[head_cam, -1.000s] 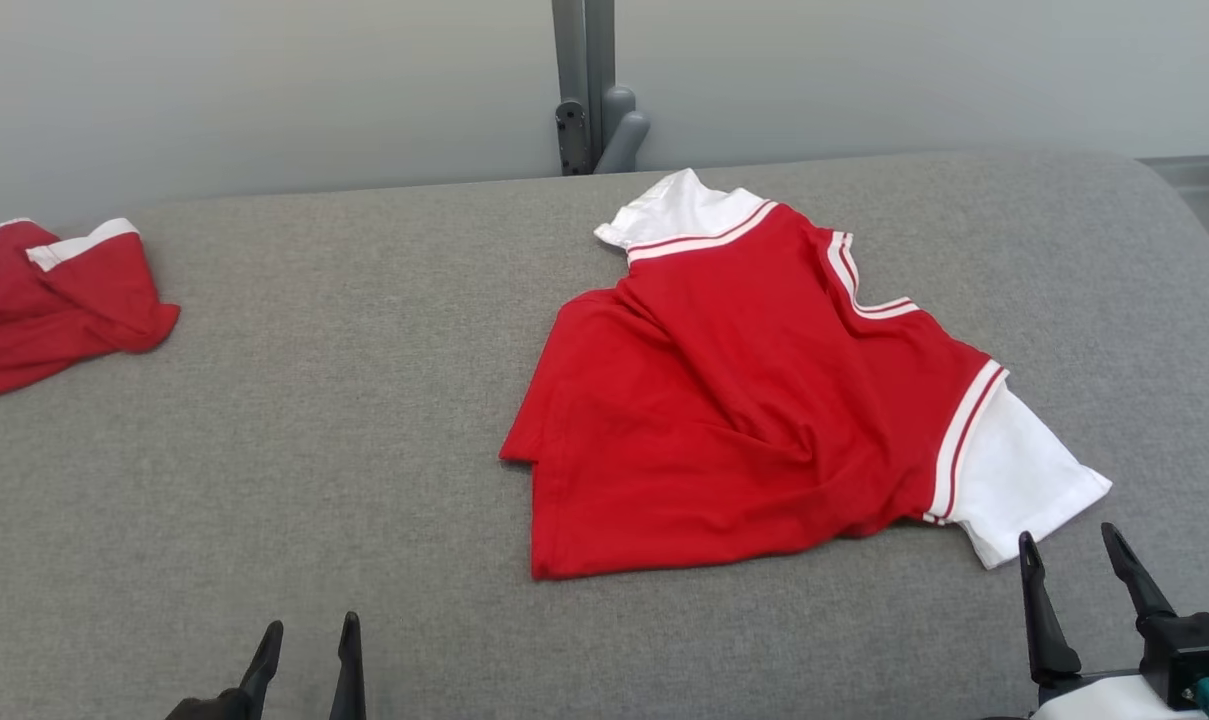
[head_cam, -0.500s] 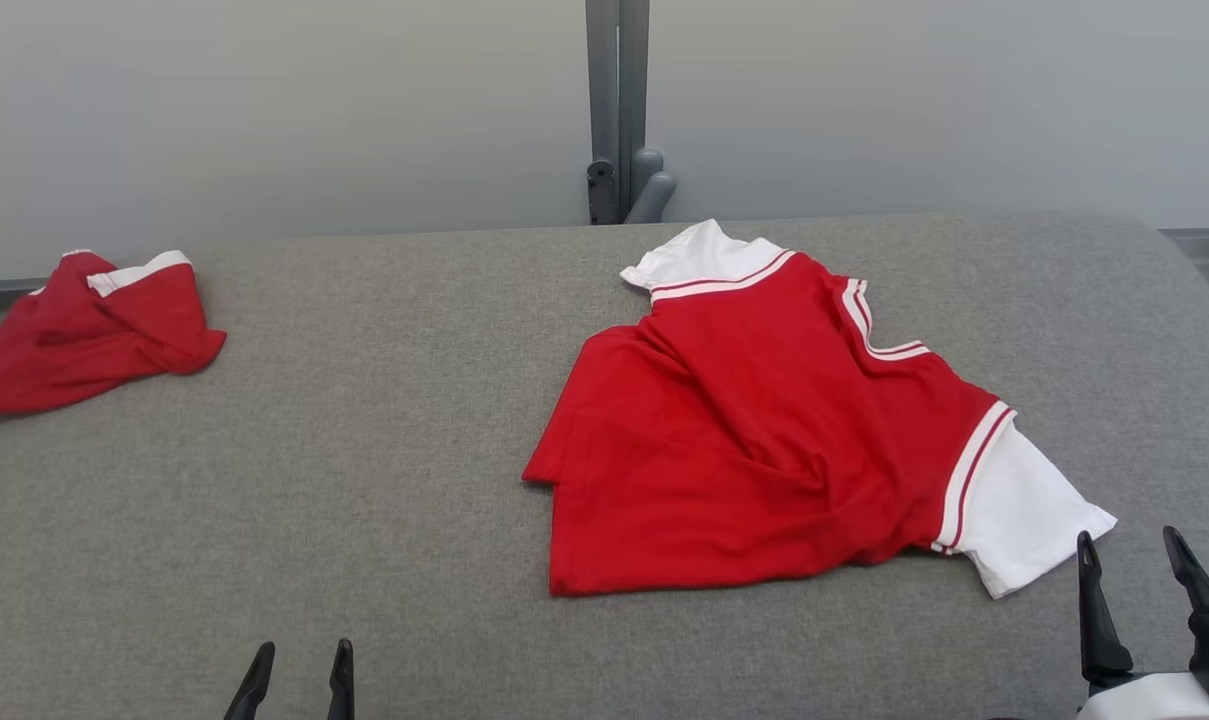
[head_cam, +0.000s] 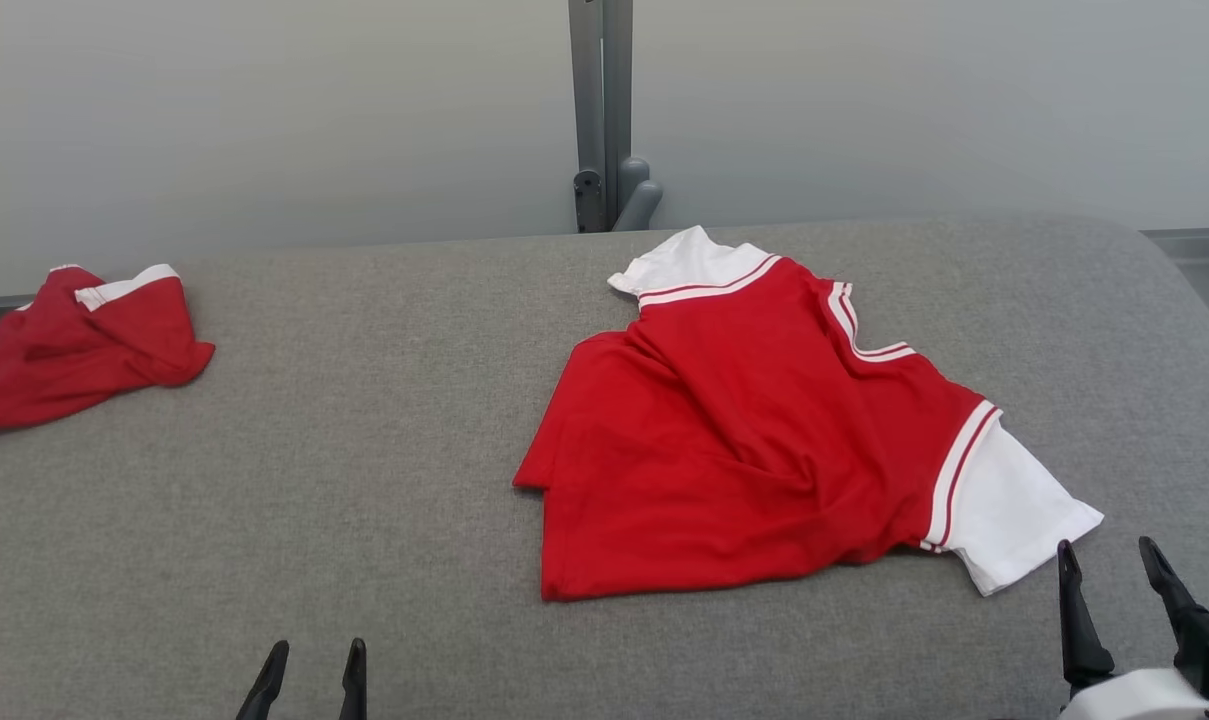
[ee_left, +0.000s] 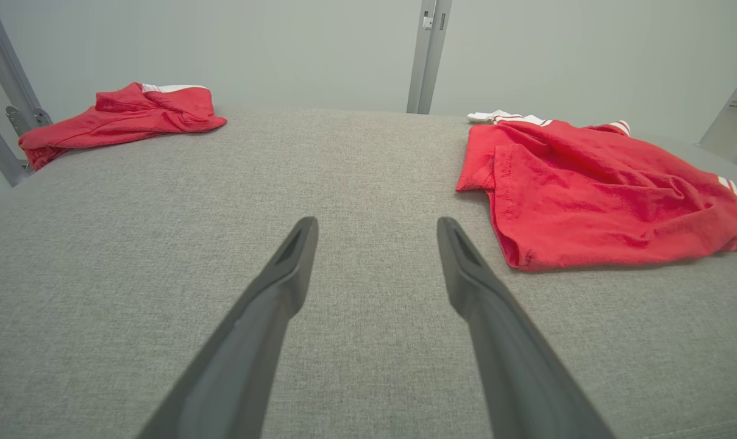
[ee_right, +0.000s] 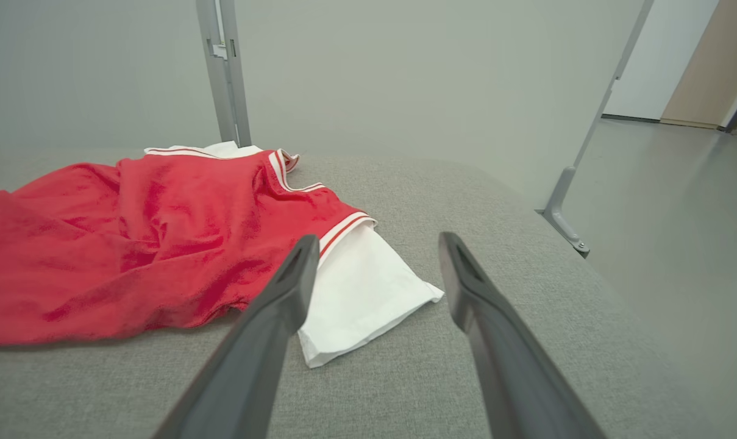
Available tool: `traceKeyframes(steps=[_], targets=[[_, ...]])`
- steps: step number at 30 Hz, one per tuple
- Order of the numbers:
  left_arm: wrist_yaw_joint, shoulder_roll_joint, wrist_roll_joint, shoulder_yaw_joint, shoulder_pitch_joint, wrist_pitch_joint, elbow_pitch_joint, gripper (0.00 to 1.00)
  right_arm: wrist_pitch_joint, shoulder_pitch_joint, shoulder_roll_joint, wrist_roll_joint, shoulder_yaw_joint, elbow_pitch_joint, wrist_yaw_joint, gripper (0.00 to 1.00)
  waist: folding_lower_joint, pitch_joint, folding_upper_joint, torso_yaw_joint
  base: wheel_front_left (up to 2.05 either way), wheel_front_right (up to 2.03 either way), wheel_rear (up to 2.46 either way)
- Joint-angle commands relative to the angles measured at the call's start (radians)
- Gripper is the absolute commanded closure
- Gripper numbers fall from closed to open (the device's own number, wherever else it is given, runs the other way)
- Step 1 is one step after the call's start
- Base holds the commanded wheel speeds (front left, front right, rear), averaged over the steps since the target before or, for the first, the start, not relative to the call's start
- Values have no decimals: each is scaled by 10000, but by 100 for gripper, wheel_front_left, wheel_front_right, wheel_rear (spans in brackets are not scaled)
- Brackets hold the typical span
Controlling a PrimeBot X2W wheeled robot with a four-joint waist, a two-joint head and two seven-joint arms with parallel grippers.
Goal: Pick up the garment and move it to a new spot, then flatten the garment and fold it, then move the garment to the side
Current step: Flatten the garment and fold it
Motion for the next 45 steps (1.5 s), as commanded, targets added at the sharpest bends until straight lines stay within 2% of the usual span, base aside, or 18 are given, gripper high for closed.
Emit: traceKeyframes(steps=[1,5,8,14,19,23,29,36,45], targets=[[-23,-19,-129,-2,-153,-4,-26,0,-30,-243,-190,-27,177,104,-9,0,0,77,-1,-23,0,0,0],[-26,-112,-450,-501,-496,-3,253,0,-30,-939,-750,150,494,887,-14,0,0,304,-1,-129,0,0,0],[-26,-40,-650,-1182,-959,72,1030,0,59,-1769,-1482,232,1101,1999,-12,0,0,514,-1,-182,0,0,0],[-26,-204,-1230,-2423,-2419,1322,1603,0,1597,-3585,-2875,874,2829,3616,-14,0,0,1161,-1,-116,0,0,0],[-26,-209,-1788,-3018,-3297,2375,1698,0,2962,-4808,-3584,1719,4163,4624,-14,0,0,1765,-1,-116,0,0,0],[-25,-33,-1995,-3244,-3670,2905,1716,0,3357,-5484,-4042,2137,4879,5233,-14,0,0,2117,-1,-71,0,0,0],[-27,189,-2261,-3479,-3983,3278,1757,0,3673,-6066,-4410,2769,5567,5932,-14,0,0,2504,-1,-43,0,0,0],[-26,332,-2623,-3918,-4303,3516,1820,0,3755,-6425,-4501,3626,6458,6234,-12,0,0,2846,-1,-61,0,0,0],[-26,206,-3247,-4337,-4836,3396,1799,0,3570,-6609,-4555,4259,7285,6613,-6,0,0,3047,-1,-137,0,0,0]])
